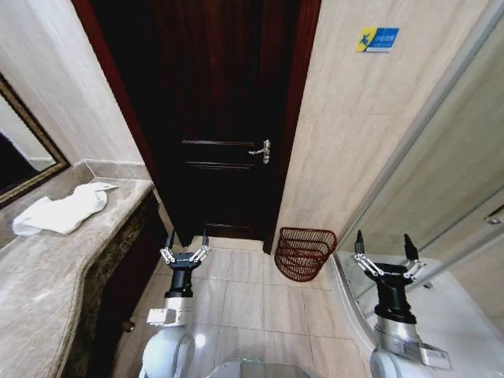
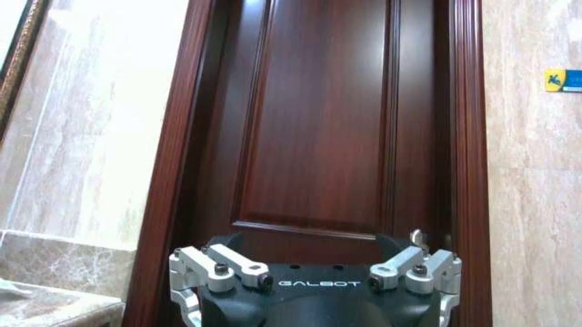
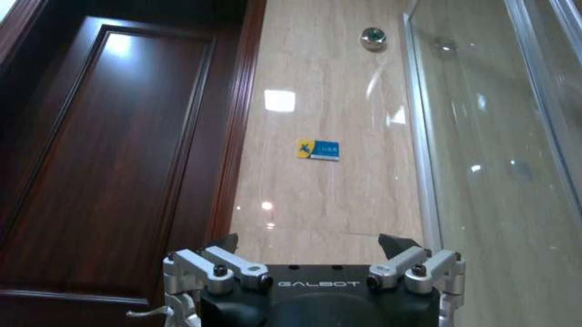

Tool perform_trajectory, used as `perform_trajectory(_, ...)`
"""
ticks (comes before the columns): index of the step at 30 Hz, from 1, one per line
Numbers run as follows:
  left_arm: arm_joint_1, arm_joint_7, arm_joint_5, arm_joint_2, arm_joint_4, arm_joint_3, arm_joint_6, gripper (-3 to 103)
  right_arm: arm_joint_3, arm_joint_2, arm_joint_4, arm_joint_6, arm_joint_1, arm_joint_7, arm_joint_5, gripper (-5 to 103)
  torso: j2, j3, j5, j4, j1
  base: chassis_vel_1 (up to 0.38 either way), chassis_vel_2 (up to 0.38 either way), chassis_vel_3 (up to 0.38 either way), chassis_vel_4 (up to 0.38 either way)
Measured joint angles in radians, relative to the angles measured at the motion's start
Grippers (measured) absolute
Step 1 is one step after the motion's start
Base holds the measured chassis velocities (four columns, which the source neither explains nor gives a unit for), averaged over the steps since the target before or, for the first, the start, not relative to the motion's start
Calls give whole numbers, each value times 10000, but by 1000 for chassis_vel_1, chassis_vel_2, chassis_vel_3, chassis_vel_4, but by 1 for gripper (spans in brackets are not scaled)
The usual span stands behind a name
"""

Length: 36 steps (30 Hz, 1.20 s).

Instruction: Discard the used towel into the hamper.

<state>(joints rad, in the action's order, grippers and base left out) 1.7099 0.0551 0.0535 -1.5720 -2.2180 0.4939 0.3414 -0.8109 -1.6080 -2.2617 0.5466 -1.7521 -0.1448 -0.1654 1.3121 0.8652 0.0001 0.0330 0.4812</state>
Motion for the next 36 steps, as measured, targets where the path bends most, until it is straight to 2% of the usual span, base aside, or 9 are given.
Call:
perform_trajectory(18, -39, 3, -157, -8, 26, -14, 136, 100, 6, -2, 138, 113, 38, 22, -101, 100, -1, -1, -9, 0, -1, 110, 112, -112, -108)
perform_trajectory(20, -51, 29, -71, -12, 24, -36, 49, 103, 14, -1, 174, 122, 71, 21, -91, 100, -2, 0, -1, 0, -1, 0, 0, 0, 0)
perform_trajectory(23, -59, 32, -46, -12, 21, -48, 15, 98, 15, -1, 176, 121, 105, 30, -78, 100, -2, 0, 2, -1, -1, -18, -18, 18, 13)
perform_trajectory(36, -51, 89, 87, 3, -103, -26, -56, 100, 58, 0, 168, 108, 85, 53, -72, 100, -2, 0, -2, 0, -2, 13, 14, 43, 44)
